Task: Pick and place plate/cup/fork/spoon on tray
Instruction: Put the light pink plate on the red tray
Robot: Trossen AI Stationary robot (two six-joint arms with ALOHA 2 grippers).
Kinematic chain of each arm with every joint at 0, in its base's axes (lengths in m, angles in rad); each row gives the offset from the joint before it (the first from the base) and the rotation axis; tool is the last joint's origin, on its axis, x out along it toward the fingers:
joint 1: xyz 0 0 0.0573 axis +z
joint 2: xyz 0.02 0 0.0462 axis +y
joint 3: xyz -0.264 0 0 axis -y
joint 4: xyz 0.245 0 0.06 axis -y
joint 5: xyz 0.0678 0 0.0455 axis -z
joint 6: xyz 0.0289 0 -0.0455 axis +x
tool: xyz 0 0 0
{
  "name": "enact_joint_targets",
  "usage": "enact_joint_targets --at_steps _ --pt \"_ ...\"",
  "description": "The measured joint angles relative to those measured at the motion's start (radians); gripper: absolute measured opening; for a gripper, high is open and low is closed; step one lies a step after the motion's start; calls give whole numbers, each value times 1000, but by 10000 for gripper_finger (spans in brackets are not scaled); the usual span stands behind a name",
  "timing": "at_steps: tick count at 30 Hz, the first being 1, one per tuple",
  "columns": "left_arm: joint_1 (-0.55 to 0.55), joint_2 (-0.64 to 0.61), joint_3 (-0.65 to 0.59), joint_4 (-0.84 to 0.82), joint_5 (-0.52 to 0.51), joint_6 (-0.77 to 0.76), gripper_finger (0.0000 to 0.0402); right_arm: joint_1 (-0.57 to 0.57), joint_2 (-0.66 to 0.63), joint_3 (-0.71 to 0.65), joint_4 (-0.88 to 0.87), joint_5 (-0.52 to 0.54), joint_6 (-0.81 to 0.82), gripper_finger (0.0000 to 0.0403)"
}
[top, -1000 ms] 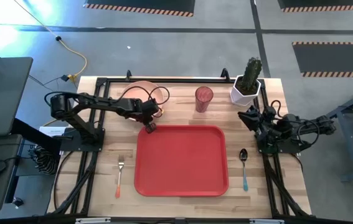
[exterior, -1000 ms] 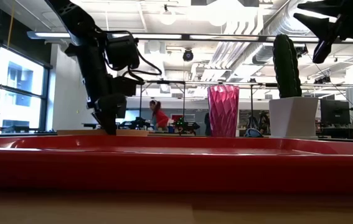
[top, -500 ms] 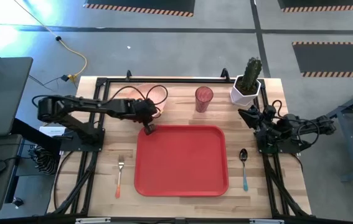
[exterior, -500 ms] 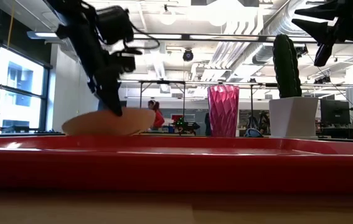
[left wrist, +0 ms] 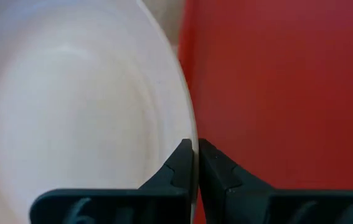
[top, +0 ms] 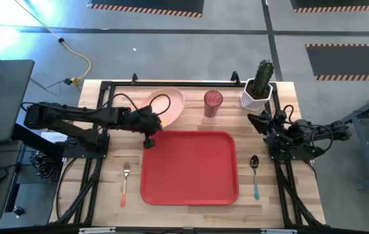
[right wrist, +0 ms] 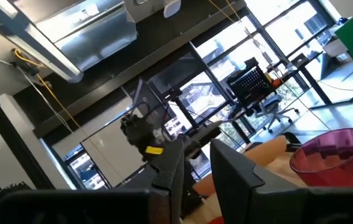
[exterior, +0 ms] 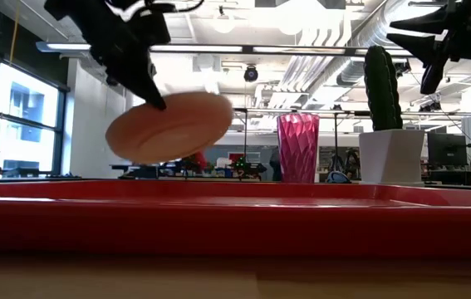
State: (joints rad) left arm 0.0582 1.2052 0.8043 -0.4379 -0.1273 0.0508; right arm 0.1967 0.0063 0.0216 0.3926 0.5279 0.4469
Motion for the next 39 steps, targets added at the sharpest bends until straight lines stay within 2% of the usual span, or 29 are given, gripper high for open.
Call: enact_joint_targets --at_steps 4,10,14,21,29,39 --pt "-56 -8 14 17 67 81 1 0 0 0 -1 39 -2 69" --pt "-142 -8 89 18 71 166 1 0 0 0 -4 48 -2 69" --pt "-180 -8 134 15 47 164 1 0 0 0 -4 47 1 69" --pt "-240 15 241 -19 -57 163 1 0 0 0 -17 41 1 69" --pt "-310 131 390 -142 -150 164 1 0 1 0 -57 40 14 69" --pt "-405 321 446 -169 -180 159 1 0 1 0 -154 14 173 69"
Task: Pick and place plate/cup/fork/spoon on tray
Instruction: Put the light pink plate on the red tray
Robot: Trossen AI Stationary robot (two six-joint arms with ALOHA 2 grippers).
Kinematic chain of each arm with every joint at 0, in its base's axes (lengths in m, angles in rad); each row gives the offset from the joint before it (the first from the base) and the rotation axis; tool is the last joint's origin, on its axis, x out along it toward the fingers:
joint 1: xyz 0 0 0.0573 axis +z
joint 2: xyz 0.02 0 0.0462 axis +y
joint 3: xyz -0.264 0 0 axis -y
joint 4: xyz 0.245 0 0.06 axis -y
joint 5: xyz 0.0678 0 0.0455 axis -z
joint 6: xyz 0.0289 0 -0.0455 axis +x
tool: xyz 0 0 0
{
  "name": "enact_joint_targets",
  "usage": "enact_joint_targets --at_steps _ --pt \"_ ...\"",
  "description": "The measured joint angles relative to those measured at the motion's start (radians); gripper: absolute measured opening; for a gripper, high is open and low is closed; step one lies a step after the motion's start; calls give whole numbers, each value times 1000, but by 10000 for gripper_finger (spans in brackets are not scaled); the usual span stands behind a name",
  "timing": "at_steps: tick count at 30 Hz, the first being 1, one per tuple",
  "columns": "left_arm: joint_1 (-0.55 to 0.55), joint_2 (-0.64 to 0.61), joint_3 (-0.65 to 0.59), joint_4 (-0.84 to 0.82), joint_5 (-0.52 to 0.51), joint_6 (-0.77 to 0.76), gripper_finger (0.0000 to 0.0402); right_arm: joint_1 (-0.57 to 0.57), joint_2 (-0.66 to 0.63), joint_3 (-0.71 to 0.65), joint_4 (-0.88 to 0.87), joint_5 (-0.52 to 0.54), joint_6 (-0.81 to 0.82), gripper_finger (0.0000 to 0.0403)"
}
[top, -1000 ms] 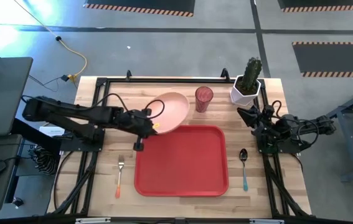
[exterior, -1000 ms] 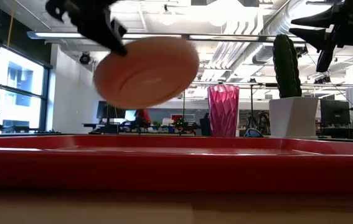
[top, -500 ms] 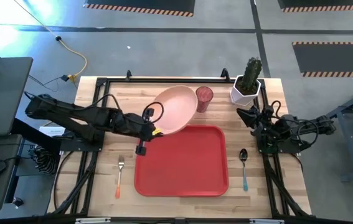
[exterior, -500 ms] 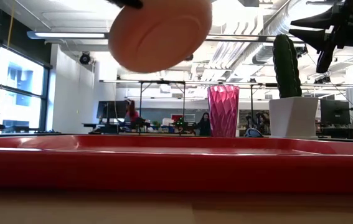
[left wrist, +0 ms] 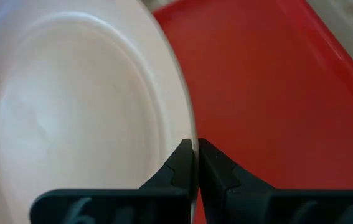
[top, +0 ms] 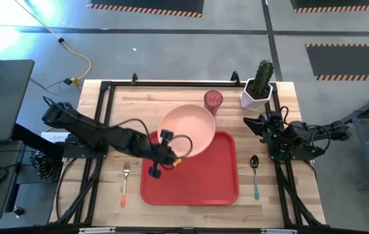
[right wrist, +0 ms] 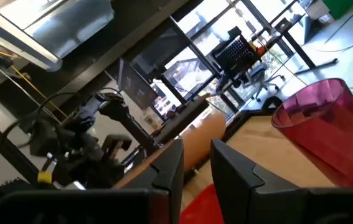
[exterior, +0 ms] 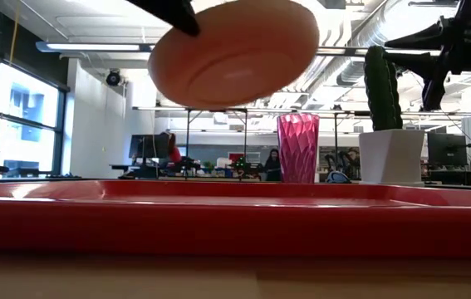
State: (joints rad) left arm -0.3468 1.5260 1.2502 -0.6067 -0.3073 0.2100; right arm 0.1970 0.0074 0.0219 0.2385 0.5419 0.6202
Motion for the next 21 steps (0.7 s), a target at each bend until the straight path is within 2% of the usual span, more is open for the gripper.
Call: enact_joint_targets --at_steps 13,21 --pt "-91 190 7 36 14 8 1 0 0 0 -28 0 5 69" --pt "-125 269 7 59 44 126 1 0 -1 0 -77 1 12 69"
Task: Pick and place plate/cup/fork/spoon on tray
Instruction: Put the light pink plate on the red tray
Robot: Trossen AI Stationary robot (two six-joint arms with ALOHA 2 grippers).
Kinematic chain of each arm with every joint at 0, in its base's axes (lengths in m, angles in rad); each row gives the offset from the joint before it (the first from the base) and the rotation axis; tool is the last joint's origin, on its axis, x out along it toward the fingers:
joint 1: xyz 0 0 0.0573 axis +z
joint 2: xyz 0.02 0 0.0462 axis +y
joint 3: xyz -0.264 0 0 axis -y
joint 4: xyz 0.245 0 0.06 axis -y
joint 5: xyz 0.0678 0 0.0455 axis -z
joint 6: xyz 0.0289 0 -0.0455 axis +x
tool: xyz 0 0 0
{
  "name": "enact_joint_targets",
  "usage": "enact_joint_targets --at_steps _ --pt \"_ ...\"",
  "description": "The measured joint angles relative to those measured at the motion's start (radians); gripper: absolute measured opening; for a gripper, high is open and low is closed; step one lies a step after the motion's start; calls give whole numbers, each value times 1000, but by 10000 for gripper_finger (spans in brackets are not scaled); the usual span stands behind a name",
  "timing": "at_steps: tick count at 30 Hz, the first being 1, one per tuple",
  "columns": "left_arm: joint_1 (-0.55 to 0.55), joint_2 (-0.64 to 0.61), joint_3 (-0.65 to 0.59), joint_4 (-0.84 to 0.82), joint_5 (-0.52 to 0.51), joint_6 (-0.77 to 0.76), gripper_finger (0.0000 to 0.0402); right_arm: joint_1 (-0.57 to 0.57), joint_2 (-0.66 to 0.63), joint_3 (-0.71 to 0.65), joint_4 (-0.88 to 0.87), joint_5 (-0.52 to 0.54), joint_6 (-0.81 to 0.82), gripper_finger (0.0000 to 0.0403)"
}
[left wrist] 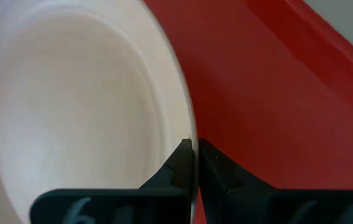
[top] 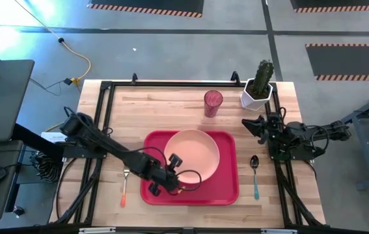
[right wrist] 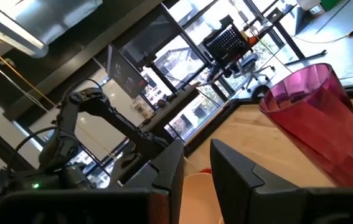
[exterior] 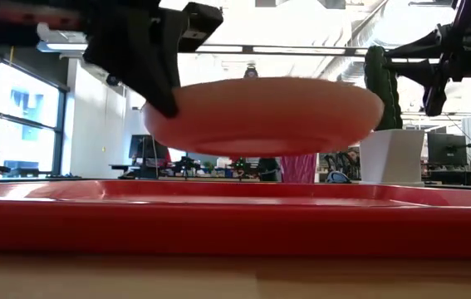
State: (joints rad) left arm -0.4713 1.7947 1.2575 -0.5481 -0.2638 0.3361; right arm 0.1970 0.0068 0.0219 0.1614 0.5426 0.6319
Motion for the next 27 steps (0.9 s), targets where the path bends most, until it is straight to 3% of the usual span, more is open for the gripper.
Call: enact_joint_targets --at_steps 27 --pt "-6 69 0 -29 151 34 1 0 0 0 -23 -1 0 69"
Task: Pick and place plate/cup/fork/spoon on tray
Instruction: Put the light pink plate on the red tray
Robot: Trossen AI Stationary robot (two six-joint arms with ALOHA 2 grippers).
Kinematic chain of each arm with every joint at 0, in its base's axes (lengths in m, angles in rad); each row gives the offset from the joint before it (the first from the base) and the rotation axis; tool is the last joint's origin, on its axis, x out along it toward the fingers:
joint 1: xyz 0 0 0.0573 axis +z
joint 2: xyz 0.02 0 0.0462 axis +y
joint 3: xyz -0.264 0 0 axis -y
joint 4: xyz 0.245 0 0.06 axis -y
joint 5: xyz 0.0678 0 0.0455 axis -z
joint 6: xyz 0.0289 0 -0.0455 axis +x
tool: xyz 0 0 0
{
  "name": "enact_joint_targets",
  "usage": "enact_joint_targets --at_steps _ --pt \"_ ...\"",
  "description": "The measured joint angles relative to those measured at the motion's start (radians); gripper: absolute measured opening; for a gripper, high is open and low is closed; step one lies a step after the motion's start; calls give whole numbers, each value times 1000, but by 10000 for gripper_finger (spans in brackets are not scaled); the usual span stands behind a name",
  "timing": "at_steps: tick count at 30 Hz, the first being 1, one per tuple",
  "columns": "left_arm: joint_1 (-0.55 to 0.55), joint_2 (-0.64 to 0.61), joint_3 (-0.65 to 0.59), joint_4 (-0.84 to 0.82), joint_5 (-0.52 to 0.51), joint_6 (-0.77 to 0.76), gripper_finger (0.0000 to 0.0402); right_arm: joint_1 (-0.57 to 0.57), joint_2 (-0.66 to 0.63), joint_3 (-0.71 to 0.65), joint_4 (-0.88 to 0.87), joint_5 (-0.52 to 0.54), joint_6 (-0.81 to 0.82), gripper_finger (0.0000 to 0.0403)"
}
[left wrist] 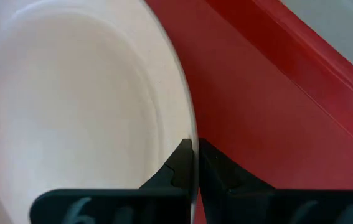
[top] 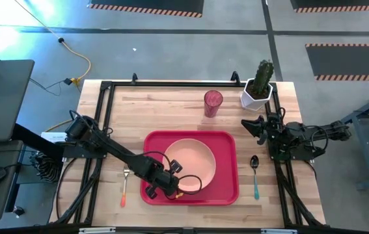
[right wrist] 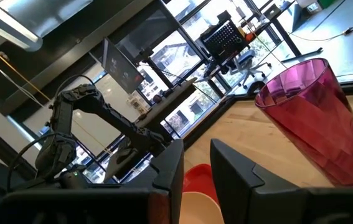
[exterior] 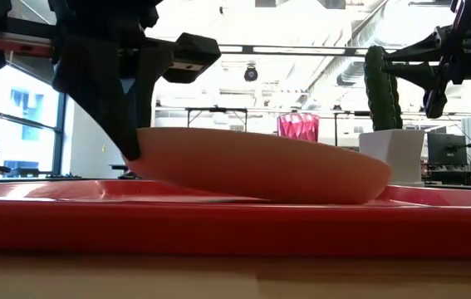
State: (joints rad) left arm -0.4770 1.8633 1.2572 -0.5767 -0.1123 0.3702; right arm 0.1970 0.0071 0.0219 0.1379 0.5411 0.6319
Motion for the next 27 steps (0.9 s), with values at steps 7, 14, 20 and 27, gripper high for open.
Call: enact_joint_targets --at_steps 7,14,20,27 --pt "0 0 0 -18 23 -1 1 0 0 0 0 -1 0 69" --pt "2 7 0 -3 26 -2 4 0 0 0 0 -2 0 69" --pt "4 28 0 -3 30 -17 30 0 0 0 0 -2 0 69" --pt "5 37 -2 -10 38 -48 38 0 0 0 1 -3 0 69"
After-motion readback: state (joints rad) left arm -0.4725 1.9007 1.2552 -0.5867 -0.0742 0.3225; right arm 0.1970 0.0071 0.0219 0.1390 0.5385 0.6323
